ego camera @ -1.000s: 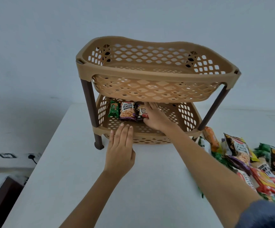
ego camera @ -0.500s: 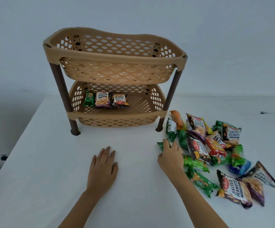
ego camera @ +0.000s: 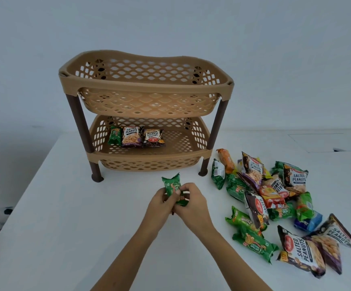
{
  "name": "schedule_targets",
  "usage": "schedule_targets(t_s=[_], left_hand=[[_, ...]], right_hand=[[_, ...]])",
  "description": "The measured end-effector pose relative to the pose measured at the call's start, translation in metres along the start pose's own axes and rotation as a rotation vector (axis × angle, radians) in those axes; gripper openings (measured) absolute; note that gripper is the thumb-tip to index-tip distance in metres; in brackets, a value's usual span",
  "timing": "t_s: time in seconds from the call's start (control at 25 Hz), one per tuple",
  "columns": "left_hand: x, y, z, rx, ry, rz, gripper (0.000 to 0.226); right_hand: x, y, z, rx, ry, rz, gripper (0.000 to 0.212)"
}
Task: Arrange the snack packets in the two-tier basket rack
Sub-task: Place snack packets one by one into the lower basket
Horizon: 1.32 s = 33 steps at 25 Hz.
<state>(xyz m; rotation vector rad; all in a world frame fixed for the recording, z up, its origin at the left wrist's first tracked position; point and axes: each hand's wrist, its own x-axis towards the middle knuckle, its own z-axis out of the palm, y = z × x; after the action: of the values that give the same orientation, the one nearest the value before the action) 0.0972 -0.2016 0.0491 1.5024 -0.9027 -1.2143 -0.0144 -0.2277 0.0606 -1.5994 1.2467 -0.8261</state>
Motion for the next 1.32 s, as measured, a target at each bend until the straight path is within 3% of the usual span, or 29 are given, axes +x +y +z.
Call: schedule_targets(t_s=[0.08, 0.2, 0.28, 0.36, 0.44, 0.56, 0.76, 0.92, 1.2, 1.32], left_hand=[[0.007, 0.007, -0.007, 0.017, 0.088, 0.026, 0.029], [0.022, 0.027, -0.027, 0.045, 0.138, 0.104, 0.015], [0.036, 0.047, -0.043, 0.066, 0.164, 0.215, 0.014], [0.052, 0.066, -0.058, 0.169, 0.225, 0.339, 0.027], [0.069, 0.081, -0.071, 0.329, 0.317, 0.408, 0.034], [0.092, 0.089, -0.084, 0.533, 0.382, 0.408, 0.032], [0.111, 0.088, -0.091, 0.643, 0.391, 0.317, 0.032], [0.116, 0.087, -0.09, 0.77, 0.456, 0.263, 0.042], [0.124, 0.083, -0.086, 0.896, 0.531, 0.249, 0.052], [0.127, 0.087, -0.089, 0.866, 0.491, 0.205, 0.051]], right_hand=[[0.011, 0.0, -0.012, -0.114, -0.109, -0.05, 0.03], [0.057, 0.004, -0.048, -0.437, 0.136, -0.099, 0.02], [0.089, 0.008, -0.07, -0.608, 0.295, 0.048, 0.032], [0.111, 0.013, -0.078, -0.711, 0.289, 0.242, 0.045], [0.122, 0.021, -0.077, -0.79, 0.248, 0.322, 0.048], [0.128, 0.029, -0.074, -0.873, 0.286, 0.31, 0.045], [0.118, 0.036, -0.074, -1.004, 0.235, 0.335, 0.048], [0.094, 0.013, -0.074, -1.008, 0.253, 0.305, 0.049], [0.067, -0.065, -0.059, -0.542, 0.291, -0.199, 0.042], [0.117, -0.084, -0.039, -0.597, 0.177, -0.16, 0.04]])
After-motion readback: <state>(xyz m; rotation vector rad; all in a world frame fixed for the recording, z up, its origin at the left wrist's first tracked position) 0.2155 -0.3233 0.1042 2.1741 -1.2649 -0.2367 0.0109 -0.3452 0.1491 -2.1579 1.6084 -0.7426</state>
